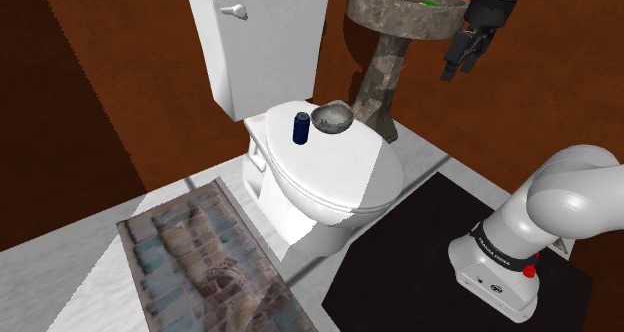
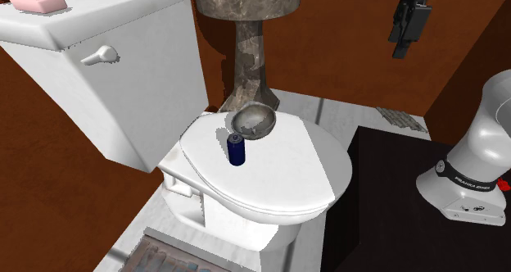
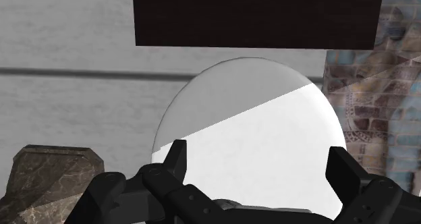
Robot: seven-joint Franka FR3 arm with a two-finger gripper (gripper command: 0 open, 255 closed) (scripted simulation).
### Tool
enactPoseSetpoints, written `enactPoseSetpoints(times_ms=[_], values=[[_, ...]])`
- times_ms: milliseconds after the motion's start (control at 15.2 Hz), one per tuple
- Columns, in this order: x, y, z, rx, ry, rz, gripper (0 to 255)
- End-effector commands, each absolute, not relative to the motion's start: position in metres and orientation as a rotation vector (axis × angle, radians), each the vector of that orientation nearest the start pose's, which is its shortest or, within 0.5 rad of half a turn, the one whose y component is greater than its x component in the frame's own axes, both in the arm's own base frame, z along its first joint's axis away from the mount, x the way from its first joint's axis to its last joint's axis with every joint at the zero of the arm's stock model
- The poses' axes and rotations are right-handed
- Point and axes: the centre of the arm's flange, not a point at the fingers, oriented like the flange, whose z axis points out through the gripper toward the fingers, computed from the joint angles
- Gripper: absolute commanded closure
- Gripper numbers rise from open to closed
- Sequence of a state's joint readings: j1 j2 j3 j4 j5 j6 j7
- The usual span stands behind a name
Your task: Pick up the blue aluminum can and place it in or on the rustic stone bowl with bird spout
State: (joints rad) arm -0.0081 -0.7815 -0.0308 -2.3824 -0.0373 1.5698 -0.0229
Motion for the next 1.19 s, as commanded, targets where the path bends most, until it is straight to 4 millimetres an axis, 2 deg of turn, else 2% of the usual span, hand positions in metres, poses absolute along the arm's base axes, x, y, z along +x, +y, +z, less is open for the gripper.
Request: enactPoseSetpoints(times_ms=[0, 1122], values=[[0.307, -0.018, 0.577, -3.156, 0.01, 0.05, 0], [0.471, 0.046, 0.44, -3.163, 0.035, 0.026, 0]])
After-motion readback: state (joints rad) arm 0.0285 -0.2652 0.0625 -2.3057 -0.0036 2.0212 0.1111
